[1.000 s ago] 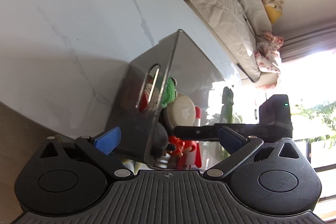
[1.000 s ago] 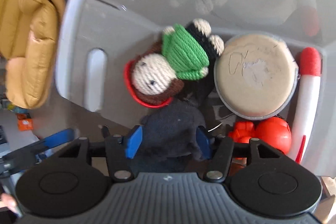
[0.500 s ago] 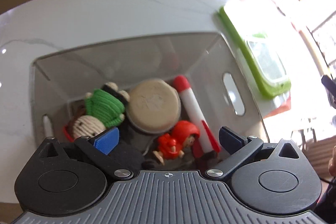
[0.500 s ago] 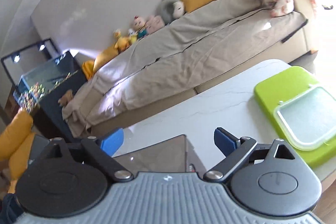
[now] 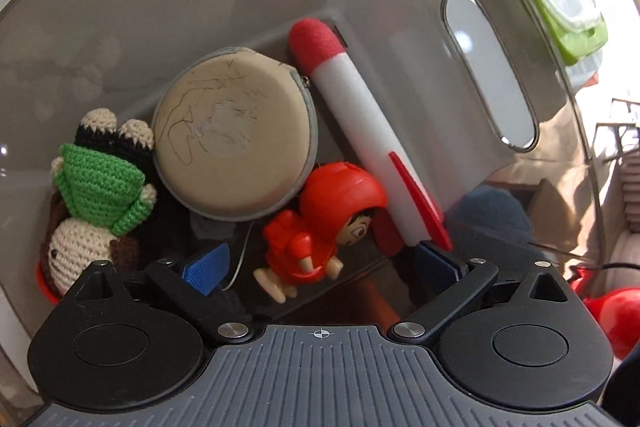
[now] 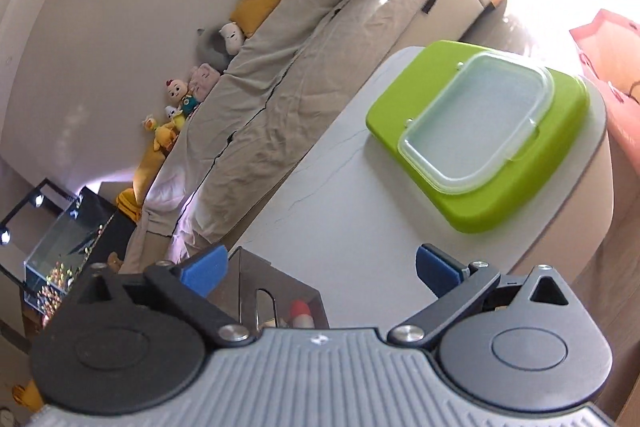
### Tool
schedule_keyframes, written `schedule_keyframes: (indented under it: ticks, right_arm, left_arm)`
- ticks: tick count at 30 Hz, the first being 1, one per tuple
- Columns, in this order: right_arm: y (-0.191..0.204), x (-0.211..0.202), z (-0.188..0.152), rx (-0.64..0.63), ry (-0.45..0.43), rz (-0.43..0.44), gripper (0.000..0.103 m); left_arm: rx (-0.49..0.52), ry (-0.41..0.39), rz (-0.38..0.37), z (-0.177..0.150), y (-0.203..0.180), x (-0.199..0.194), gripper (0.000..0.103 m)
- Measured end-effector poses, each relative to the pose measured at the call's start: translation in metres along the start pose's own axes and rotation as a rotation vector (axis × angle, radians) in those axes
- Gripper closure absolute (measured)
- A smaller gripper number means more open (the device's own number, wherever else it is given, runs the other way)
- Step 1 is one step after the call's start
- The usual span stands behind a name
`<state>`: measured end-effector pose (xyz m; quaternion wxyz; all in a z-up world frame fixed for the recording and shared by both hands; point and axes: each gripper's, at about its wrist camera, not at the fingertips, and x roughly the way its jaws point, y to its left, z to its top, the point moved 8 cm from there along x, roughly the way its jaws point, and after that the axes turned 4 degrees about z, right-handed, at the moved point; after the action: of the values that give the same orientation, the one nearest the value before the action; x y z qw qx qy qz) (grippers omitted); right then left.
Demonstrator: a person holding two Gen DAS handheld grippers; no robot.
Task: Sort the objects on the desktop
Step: 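Move both grippers from the bin toward the lime-green lidded container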
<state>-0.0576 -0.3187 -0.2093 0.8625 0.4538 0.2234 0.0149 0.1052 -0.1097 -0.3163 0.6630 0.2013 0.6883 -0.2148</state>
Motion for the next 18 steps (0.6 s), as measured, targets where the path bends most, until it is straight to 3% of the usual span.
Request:
schedule_keyframes:
  ticks: [1,3,6,8,11,15,17,18]
  right_arm:
    - [-0.006,-0.002,0.000,0.023,0.004,0.001,0.002]
    - [-0.017,-0.005,0.001,0.060,0.011,0.004,0.001]
    - [-0.029,-0.002,-0.002,0.085,0.012,-0.003,0.000]
    - [-0.036,0.001,-0.005,0.104,0.019,-0.004,0.000]
    - [-0.046,0.004,-0.008,0.124,0.029,-0.004,0.000]
    - [-0.057,0.012,-0.025,0.132,0.049,-0.011,0.000]
    - [-0.059,0.015,-0.028,0.126,0.059,-0.017,0.000]
    - [-0.059,0.016,-0.030,0.119,0.063,-0.019,0.000]
  left_arm:
    - [0.034,0.007,0.041,0.000,-0.003,0.004,0.027]
    - [0.069,0.058,0.079,-0.004,-0.007,0.014,0.051]
    - [0.057,0.104,0.098,-0.009,-0.006,0.025,0.051]
    - [-0.005,0.122,0.039,-0.009,-0.002,0.023,0.051]
    - [-0.156,0.161,-0.106,-0.009,0.009,0.020,0.051]
    - [-0.223,0.186,-0.130,-0.013,0.021,0.026,0.050]
    - [-0.228,0.192,-0.134,-0.016,0.024,0.025,0.044]
    - [-0.233,0.192,-0.139,-0.016,0.025,0.022,0.031]
